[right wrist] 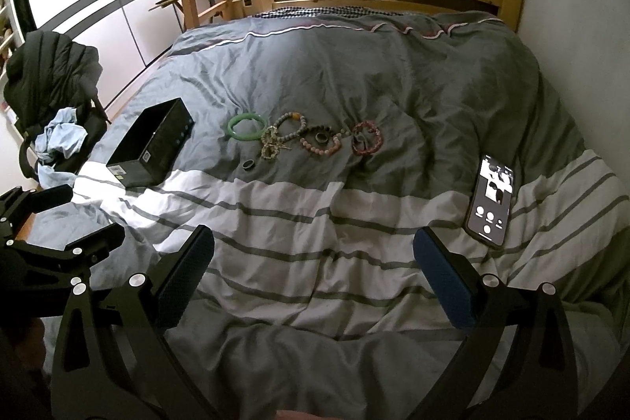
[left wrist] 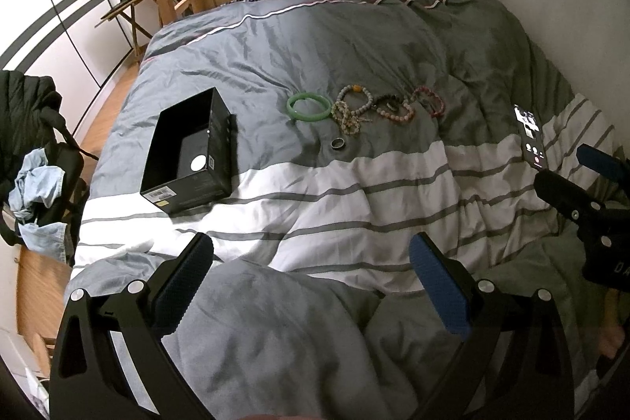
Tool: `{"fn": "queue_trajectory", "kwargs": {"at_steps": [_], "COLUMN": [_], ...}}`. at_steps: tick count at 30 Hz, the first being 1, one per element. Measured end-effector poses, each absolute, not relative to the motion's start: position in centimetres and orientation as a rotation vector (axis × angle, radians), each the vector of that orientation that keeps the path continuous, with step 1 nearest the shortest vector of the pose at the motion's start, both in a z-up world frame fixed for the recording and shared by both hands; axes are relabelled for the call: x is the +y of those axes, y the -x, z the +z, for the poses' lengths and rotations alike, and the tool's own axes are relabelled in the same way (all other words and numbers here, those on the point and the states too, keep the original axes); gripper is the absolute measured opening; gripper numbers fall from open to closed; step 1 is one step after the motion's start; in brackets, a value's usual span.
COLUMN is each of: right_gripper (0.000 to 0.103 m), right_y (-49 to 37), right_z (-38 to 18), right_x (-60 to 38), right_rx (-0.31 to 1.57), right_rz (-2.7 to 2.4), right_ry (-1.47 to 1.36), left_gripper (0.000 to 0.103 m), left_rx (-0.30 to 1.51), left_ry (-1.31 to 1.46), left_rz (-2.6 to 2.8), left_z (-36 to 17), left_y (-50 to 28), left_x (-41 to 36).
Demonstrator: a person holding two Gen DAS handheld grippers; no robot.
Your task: Organize jewelry
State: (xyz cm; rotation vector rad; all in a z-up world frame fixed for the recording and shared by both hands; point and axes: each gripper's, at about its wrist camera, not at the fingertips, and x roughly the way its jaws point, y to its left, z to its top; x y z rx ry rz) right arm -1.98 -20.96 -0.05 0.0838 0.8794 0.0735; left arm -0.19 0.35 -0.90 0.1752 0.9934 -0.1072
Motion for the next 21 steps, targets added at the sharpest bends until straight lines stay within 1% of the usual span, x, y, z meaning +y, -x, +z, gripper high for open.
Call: {"fn": "queue_trajectory", "kwargs": {"at_steps": [4, 12, 21], "right_gripper": [0.100, 0.100, 0.100], "right_y": [1.9, 1.5, -0.6], "right_z": [0.1, -1.3, -5.0], "right_x": [-21.0, -21.1, -22.1], "right_rx": [0.882, 0.909, 0.956], "right_rz": [0.076, 0.085, 0.088], "right_ry": [-0.084, -0.103, -0.131], "left_gripper": [0.098, 0.098, 0.098], "left_rx": [1.001, 1.030, 1.069], "left_ry": [-0.180, -0.186, -0.187], "left_rz": [-0.105, -0.094, -0.118], "left_z": [-1.2, -2.0, -4.8], "left_y": [0.3, -0.6, -3.7], "left_x": [0.2, 0.0, -2.0]}}
